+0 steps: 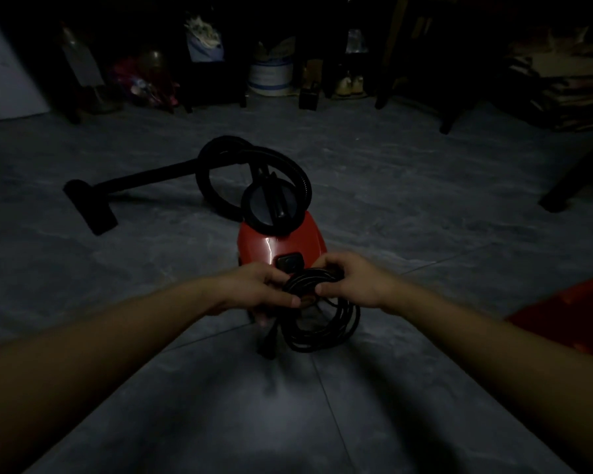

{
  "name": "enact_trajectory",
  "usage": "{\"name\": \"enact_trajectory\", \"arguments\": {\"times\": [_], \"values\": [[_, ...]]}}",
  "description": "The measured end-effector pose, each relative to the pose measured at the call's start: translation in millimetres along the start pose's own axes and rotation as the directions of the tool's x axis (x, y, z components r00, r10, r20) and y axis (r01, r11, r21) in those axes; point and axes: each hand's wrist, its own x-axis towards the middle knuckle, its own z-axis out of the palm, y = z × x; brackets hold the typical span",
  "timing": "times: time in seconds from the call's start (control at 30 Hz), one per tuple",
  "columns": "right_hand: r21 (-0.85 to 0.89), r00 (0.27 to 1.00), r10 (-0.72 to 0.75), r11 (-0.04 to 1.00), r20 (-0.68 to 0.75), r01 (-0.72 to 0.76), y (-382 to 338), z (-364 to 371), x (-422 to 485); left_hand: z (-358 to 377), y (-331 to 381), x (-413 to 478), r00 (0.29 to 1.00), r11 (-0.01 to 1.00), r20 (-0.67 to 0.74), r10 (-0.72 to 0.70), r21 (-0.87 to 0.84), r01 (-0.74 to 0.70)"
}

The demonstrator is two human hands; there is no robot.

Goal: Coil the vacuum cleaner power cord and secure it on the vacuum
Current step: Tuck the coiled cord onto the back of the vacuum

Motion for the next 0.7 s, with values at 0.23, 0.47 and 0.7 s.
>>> {"name": "enact_trajectory", "arguments": {"times": [0.23,0.47,0.7], "values": [[-0.003,0.986,-0.090,0.996,-0.137,0.091,14.2,15.0,-8.2,8.8,-22.4,-3.1,0.970,0.999,-0.236,0.052,0.008,-0.051],[0.301,0.995,0.067,0.953,-0.080,-0.040,32.2,29.8,-14.8,16.0,-41.5,9.8,0.954,0.990,-0.294,0.057,0.141,-0.015],[0.540,0.985,0.170,0.830,-0.009,-0.138,39.5,27.9,-13.8,19.7,-35.6,24.0,0.951,0.992,-0.300,0.071,0.118,-0.037]]}}
